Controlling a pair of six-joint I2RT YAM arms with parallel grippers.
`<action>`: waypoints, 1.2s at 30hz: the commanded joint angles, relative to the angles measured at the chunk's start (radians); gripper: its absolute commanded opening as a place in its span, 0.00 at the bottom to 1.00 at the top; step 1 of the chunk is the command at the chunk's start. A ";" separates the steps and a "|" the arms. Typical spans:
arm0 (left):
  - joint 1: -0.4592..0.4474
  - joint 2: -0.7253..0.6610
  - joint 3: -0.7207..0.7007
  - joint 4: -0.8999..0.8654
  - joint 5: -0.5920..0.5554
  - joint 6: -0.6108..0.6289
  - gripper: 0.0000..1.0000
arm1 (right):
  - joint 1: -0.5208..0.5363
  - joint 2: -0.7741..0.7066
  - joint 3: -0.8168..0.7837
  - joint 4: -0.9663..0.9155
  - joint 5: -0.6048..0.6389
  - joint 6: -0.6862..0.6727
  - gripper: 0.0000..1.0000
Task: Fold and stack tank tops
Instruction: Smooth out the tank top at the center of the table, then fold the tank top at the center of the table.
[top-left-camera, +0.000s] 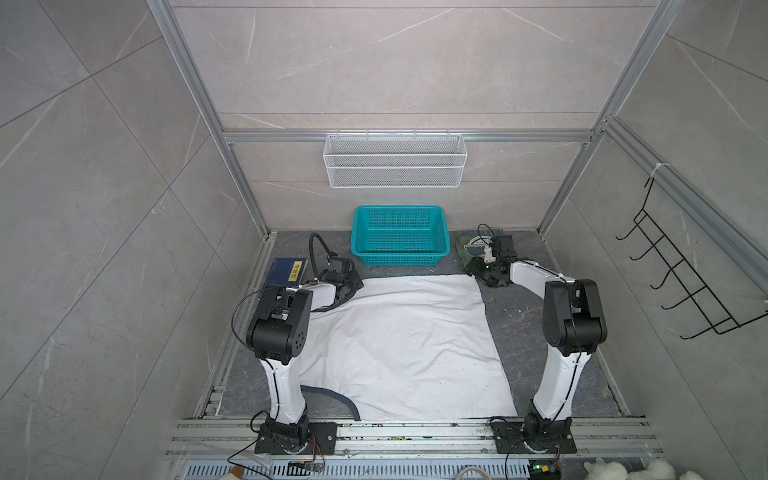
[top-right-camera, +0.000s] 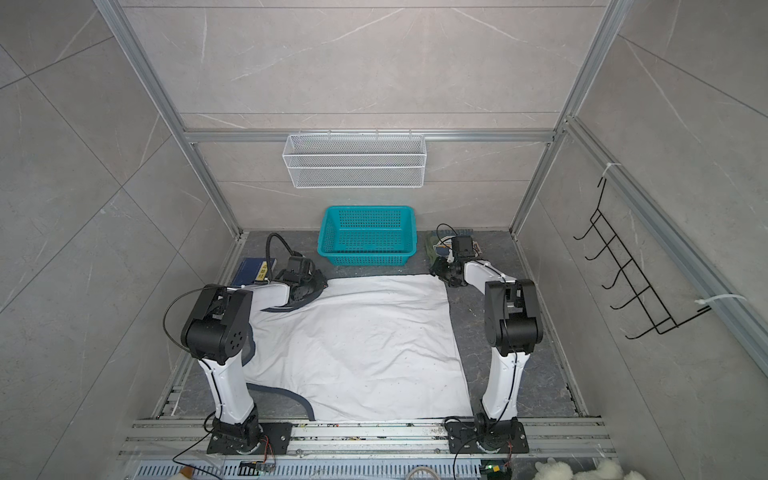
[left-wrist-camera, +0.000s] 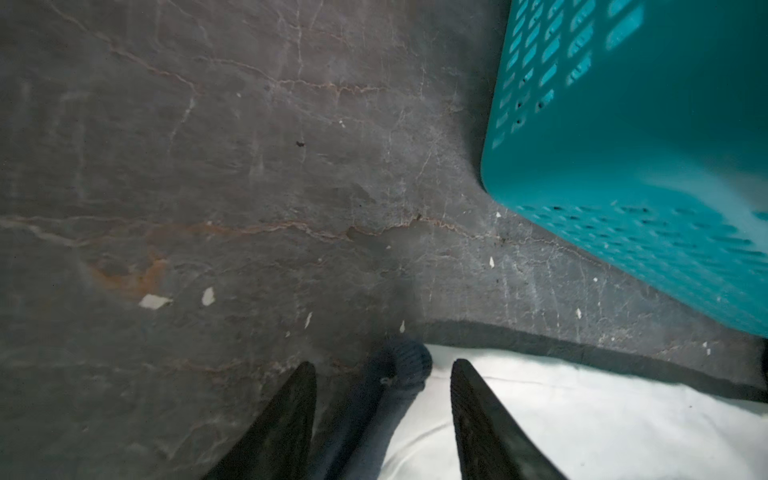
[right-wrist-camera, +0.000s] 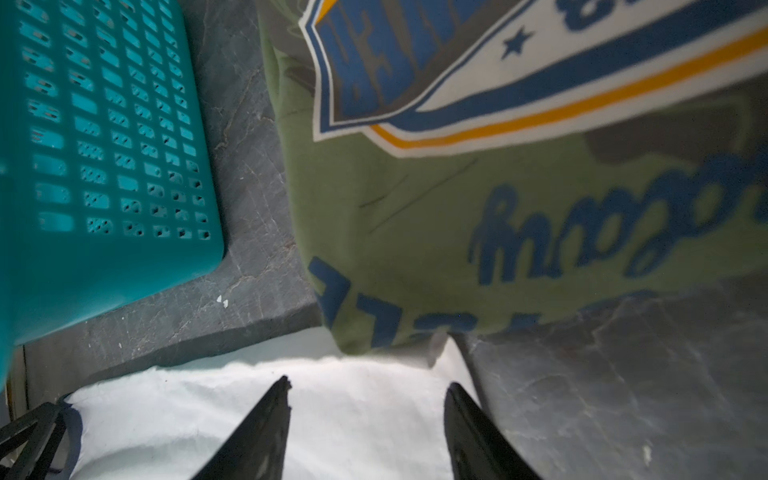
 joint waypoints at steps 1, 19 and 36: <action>-0.001 0.033 0.029 0.001 0.041 -0.002 0.47 | -0.007 0.030 -0.017 0.011 -0.007 0.020 0.62; -0.012 0.062 0.053 0.013 0.118 -0.008 0.19 | -0.011 0.136 0.072 -0.065 -0.012 0.035 0.55; -0.017 -0.058 0.007 -0.005 0.074 0.007 0.04 | -0.008 0.000 0.010 -0.050 -0.041 0.015 0.20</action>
